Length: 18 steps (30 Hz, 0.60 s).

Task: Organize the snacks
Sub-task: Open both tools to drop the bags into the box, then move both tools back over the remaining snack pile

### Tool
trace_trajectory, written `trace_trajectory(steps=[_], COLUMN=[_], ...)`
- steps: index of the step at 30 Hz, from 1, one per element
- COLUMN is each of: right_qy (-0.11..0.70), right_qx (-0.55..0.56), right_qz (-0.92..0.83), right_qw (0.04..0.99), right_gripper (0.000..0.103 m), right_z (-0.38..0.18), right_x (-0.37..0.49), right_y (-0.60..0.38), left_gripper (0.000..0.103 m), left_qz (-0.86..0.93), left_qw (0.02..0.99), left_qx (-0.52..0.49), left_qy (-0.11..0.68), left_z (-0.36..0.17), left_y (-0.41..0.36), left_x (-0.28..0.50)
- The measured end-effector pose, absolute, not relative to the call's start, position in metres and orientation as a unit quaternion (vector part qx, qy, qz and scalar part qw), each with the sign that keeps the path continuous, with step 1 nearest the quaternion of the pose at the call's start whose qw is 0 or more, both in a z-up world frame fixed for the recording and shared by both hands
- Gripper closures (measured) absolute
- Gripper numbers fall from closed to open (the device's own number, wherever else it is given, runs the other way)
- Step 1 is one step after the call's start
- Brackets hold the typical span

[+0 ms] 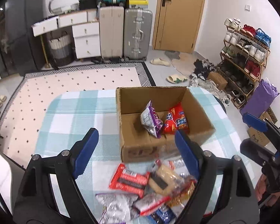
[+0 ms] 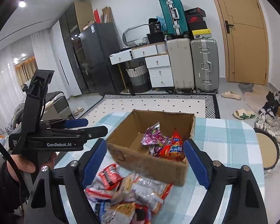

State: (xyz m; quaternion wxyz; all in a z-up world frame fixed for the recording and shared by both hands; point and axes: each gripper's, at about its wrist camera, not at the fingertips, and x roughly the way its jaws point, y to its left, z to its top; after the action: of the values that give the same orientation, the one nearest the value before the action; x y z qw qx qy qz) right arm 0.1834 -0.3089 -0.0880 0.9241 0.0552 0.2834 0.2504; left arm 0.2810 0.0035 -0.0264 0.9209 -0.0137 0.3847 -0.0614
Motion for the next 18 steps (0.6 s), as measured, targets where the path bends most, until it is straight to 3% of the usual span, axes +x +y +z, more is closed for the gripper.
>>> trace_trajectory(steps=[5,9,18], right_qy=[0.264,0.255,0.24], right_qx=[0.066,0.063,0.077], right_qz=[0.253,0.256,0.25], right_qw=[0.928,0.93,0.935], right_gripper=[0.01,0.009,0.007], right_z=[-0.086,-0.091,-0.106], right_x=[0.139,0.106,0.056], right_y=[-0.309,-0.299,-0.29], left_gripper=[0.014,0.001,0.001], left_qz=[-0.049,-0.036,-0.019], left_qw=[0.932,0.941,0.945], left_qx=[-0.01,-0.007,-0.033], left_qy=[0.359,0.336,0.326], left_z=[-0.011,-0.006,-0.019], left_y=[0.009,0.018,0.046], left_x=[0.227,0.183,0.119])
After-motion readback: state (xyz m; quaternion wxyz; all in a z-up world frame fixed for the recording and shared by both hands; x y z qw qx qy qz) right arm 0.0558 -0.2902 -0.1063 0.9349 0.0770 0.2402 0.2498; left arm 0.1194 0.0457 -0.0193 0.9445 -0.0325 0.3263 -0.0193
